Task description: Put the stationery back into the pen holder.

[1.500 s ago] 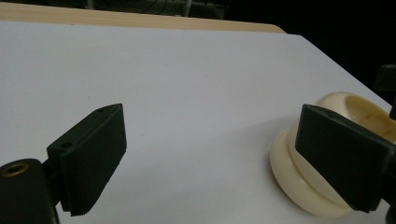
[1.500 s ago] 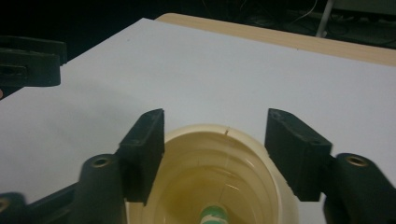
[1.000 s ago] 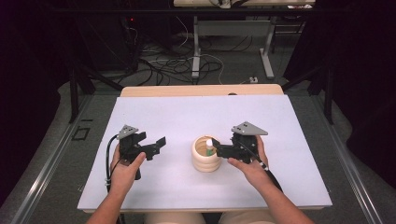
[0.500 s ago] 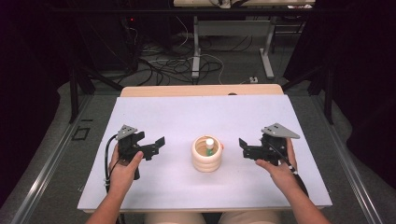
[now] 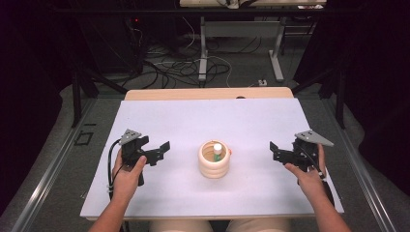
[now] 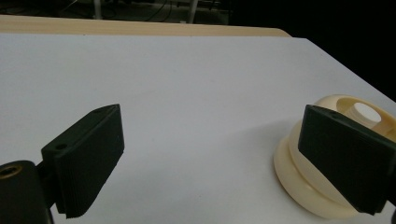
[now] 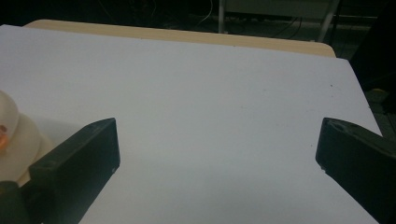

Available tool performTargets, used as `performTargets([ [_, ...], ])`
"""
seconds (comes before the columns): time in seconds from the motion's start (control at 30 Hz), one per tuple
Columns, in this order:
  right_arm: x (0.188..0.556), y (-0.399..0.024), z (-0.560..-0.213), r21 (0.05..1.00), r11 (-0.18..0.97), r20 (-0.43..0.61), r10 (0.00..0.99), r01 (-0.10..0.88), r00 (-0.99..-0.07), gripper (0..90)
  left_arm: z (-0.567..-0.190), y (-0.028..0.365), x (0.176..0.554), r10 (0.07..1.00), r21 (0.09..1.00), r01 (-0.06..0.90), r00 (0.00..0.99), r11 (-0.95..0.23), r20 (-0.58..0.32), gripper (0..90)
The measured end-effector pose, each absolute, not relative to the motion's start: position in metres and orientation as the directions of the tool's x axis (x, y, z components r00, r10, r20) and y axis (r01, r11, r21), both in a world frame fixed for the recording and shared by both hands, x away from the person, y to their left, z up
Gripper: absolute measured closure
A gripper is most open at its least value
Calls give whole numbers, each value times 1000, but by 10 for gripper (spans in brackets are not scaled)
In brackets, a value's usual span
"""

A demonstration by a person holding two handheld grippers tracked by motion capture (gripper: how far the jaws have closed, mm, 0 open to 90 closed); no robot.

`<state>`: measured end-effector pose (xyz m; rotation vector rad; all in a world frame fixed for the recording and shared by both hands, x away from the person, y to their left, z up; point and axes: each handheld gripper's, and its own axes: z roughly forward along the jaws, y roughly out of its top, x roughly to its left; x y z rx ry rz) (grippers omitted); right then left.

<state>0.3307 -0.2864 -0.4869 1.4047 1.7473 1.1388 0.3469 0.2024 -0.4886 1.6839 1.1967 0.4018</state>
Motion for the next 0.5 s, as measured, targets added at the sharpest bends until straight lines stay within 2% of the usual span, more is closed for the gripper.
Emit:
performTargets([
  [0.5, 338, -304, -512, 867, 36, 76, 976, 496, -203, 0, -490, 203, 348, 852, 852, 523, 458, -28, -253, 70],
])
